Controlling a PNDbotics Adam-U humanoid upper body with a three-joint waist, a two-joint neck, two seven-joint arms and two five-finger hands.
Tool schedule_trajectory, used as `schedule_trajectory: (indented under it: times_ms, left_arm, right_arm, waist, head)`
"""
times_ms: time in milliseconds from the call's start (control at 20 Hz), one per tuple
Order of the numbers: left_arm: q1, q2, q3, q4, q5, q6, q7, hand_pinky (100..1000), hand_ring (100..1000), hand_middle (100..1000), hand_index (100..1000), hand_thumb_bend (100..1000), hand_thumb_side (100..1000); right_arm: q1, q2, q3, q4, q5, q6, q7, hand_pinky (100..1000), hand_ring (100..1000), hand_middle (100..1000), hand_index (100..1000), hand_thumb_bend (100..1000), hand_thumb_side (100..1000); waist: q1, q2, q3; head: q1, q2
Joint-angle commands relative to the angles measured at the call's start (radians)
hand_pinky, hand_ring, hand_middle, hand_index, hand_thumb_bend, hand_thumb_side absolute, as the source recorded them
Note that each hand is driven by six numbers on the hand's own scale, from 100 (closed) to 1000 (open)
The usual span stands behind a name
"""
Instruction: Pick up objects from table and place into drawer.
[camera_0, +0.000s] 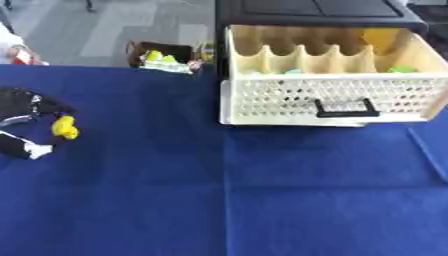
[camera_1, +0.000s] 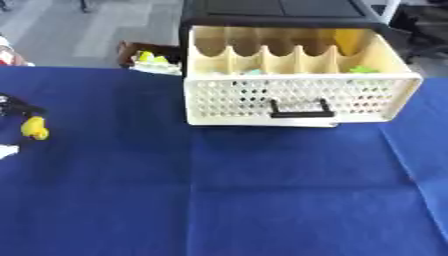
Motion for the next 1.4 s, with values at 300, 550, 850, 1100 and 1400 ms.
schedule_trajectory:
  times_ms: [300,550,850,1100,1400]
  left_arm:
    - [-0.034,0.019,0.017,0.007,-0.048,-0.011,-0.029,542,706,670,991,263,834]
    - [-0.044,0.015,0.026,0.008,-0.012,-0.037,-0.040,517,674,596,918,213,819]
    - [-0.064,0.018,0.030,0.002,0.035,-0.035,-0.068,498,653,573,874,229,746]
    - [-0.069,0.018,0.028,-0.006,0.028,-0.027,-0.087,444,592,545,858,251,714]
    - [-0.070,0.019,0.024,-0.006,-0.022,-0.027,-0.116,447,598,589,898,291,781]
  right_arm:
    - [0.001,-0.007,-0.022,-0.014,-0.005,0.013,-0.007,696,100,159,724,100,956]
    - [0.008,0.001,-0.024,-0.014,-0.004,0.030,-0.005,700,100,156,718,100,959]
    - [0.010,0.001,-0.026,-0.014,-0.004,0.033,-0.004,701,100,149,716,100,961]
    - [0.013,0.003,-0.029,-0.014,-0.007,0.034,-0.007,701,100,148,715,100,962]
    - [0.018,0.010,-0.034,-0.014,-0.014,0.033,-0.014,703,100,147,712,100,965]
  waist:
    - [0.000,-0.018,-0.002]
    - [0.000,-0.017,-0.003]
    - [0.003,-0.013,-0.004]
    - [0.005,-0.012,-0.006]
    - [0.006,-0.010,-0.005]
  head:
    - [0.005,-0.016]
    - [0.007,-0.018]
    - [0.011,-0.021]
    - [0.013,-0.021]
    - [0.014,-0.023]
